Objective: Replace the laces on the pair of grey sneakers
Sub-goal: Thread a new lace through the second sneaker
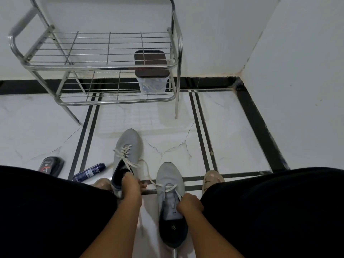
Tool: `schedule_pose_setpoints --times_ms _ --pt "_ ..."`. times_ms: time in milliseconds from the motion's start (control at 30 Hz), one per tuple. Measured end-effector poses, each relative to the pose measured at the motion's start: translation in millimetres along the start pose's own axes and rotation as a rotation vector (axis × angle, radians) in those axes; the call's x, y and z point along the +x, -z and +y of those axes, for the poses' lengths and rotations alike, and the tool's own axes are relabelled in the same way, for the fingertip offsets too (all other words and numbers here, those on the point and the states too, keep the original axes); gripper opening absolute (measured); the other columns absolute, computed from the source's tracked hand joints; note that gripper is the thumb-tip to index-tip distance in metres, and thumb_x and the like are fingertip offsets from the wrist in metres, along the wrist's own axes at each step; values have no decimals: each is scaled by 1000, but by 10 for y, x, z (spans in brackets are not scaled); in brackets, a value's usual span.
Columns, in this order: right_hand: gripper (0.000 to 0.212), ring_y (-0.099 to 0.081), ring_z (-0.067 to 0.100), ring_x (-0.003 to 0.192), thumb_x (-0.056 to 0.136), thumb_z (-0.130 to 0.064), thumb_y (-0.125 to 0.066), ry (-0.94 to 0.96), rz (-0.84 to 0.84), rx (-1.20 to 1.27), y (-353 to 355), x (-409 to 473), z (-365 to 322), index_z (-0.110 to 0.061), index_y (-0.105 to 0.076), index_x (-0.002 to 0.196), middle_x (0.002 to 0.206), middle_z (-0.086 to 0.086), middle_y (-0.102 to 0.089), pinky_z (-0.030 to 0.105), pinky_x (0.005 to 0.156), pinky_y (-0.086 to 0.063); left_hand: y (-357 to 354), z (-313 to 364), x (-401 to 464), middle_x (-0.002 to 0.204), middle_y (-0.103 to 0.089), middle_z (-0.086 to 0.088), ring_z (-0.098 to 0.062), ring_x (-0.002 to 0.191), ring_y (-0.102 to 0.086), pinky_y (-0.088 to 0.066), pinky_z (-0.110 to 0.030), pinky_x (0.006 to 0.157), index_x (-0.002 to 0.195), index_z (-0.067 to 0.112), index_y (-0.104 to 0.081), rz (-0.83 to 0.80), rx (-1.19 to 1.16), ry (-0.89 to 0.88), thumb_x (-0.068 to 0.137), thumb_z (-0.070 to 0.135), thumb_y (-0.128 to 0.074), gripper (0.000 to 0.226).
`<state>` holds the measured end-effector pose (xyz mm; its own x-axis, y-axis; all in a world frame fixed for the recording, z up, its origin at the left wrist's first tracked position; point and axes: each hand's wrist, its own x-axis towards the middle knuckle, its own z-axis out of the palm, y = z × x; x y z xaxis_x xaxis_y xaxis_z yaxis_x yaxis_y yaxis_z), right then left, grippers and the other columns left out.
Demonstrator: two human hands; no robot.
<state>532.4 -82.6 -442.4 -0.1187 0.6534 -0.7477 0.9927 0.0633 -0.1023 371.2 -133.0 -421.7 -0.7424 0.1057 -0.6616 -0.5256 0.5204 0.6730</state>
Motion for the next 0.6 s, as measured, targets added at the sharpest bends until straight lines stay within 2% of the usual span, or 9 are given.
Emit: schedule_pose_setpoints --times_ms 100,133,200,267,333,367,433,500,600 --pt "36 -55 21 119 94 -27 -52 2 -3 -9 -1 5 2 -16 -52 129 132 5 -54 29 89 -47 0 -276 63 92 -63 -13 -33 87 -62 -44 -31 71 103 11 -51 -115 698 -408 95 29 -45 20" --pt "37 -55 21 119 94 -27 -53 12 -3 -13 -2 4 2 -16 -51 129 132 5 -54 29 89 -47 -9 -402 71 98 -65 -10 -31 93 -63 -46 -31 73 104 16 -54 -213 854 -463 94 33 -49 20" --pt "38 -55 20 119 93 -29 -54 25 4 -26 -3 -3 2 -15 -50 129 132 5 -54 29 89 -47 -43 -625 70 101 -68 -7 -26 97 -63 -50 -32 79 98 21 -63 -356 1037 -459 92 41 -51 24" --pt "38 -55 20 119 93 -28 -54 22 1 -30 -1 -5 12 -16 -50 129 132 5 -54 29 90 -47 -69 -724 84 99 -68 -7 -26 97 -62 -50 -32 80 85 21 -64 -421 1038 -440 93 42 -52 26" --pt "38 -55 21 119 93 -28 -54 13 -2 -24 4 -3 15 -16 -51 128 131 5 -54 29 89 -47 -81 -685 143 103 -67 -12 -29 101 -62 -51 -34 84 81 20 -61 -403 941 -357 95 29 -52 19" --pt "37 -56 21 118 92 -29 -55 12 -3 -19 8 -1 14 -16 -52 127 130 5 -55 29 88 -47 -79 -640 171 111 -65 -14 -30 107 -61 -51 -37 90 90 17 -65 -385 914 -299 95 19 -48 17" --pt "36 -57 22 116 92 -29 -54 13 1 -5 19 6 8 -15 -53 125 129 6 -56 29 86 -48 -70 -573 241 125 -60 -16 -30 118 -56 -47 -37 97 116 7 -63 -305 975 -219 96 12 -42 30" --pt "35 -57 22 116 93 -28 -54 31 10 -20 18 13 -9 -14 -54 125 129 6 -56 28 84 -47 -15 -609 235 127 -59 -17 -33 118 -55 -46 -38 95 120 4 -62 -268 999 -194 95 18 -42 35" --pt "33 -56 21 117 94 -25 -52 61 31 -63 -3 14 -12 -14 -53 125 130 6 -56 28 84 -47 8 -656 156 127 -59 -10 -32 118 -54 -44 -39 94 116 16 -64 -212 1048 -183 91 30 -43 35"
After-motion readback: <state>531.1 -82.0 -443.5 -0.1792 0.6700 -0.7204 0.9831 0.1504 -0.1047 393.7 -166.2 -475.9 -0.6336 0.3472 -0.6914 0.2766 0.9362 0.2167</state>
